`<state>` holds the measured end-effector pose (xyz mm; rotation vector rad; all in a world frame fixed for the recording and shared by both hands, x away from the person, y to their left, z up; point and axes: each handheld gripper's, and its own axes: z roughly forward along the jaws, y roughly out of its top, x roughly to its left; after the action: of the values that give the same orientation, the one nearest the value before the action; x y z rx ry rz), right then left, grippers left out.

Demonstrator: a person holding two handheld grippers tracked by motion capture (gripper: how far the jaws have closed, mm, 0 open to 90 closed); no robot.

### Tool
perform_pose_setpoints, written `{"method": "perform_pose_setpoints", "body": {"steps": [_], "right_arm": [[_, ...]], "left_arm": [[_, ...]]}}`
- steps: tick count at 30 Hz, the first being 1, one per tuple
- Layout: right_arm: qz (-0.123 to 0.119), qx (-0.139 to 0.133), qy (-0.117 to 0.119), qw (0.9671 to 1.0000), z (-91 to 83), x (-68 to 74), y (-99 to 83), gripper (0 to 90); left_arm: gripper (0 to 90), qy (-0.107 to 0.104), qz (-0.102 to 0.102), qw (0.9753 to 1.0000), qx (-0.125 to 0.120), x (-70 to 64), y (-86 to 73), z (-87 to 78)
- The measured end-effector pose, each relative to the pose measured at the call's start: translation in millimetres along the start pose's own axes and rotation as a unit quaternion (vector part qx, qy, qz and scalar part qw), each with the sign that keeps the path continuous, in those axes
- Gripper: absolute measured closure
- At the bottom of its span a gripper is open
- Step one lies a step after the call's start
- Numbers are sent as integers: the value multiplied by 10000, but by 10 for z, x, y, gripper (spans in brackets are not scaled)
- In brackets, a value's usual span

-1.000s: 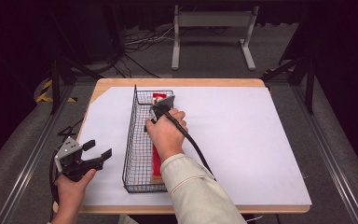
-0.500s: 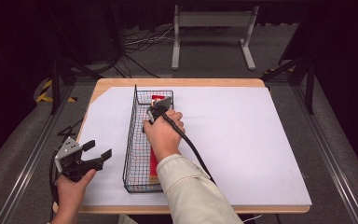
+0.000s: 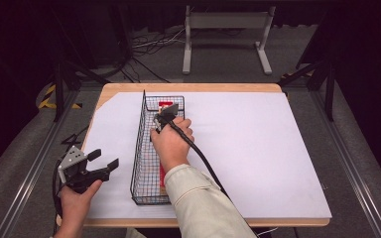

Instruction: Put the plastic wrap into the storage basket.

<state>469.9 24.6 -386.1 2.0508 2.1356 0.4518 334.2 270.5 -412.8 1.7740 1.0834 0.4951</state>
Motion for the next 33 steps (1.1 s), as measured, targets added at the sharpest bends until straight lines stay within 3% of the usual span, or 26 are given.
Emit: {"method": "perform_pose_setpoints", "body": {"steps": [5,17,22,26,33], "right_arm": [[-37,-6,-58,10000,13,8,20,389],[12,137,96,9999,-4,30,4,385],[26,232,-14,9997,-45,-1,-2,396],[178,250,-98,9995,-58,-33,-7,398],[197,295,-33,9994,-58,-51,-2,391]], "left_arm": [[222,-3,-22,10000,2,4,-5,1],[222,-13,-2,10000,11,0,-1,0],[222,-16,13,10000,22,-7,2,5],[222,-18,27,10000,7,-11,4,6],[222,-16,15,10000,7,-9,2,5]]}}
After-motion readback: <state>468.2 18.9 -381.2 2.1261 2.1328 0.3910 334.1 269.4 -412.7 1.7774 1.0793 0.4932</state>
